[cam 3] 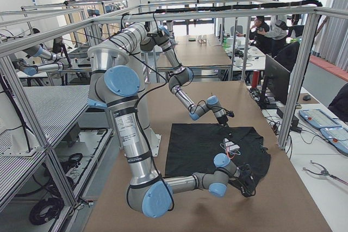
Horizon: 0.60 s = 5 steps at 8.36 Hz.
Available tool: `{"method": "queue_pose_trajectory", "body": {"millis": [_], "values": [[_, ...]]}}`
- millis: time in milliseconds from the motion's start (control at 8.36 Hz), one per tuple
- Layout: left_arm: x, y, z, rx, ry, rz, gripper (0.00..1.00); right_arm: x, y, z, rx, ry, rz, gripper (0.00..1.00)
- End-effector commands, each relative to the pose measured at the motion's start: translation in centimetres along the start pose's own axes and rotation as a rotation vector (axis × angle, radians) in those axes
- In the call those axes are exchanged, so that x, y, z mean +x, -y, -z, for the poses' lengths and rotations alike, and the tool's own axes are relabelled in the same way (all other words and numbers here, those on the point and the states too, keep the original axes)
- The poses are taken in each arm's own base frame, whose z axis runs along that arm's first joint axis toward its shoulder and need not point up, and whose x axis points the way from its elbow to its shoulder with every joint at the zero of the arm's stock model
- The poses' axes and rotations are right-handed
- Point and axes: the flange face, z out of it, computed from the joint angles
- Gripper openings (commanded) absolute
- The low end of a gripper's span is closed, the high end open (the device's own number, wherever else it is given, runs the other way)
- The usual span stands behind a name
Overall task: Fold clothes
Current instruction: 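Grasp the other sleeve with the right gripper and fold it inward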
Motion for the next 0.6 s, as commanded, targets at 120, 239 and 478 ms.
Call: {"method": "queue_pose_trajectory", "body": {"millis": [120,239,478], "values": [[0.0,0.0,0.0,0.000,-0.001,0.000,0.95,0.1,0.0,0.2,0.004,0.007,0.003,0.04],[0.0,0.0,0.0,0.000,-0.001,0.000,0.95,0.3,0.2,0.4,0.012,0.013,0.003,0.00],[0.1,0.0,0.1,0.001,-0.003,0.001,0.95,-0.7,1.4,1.7,0.034,0.036,-0.010,0.00]]}}
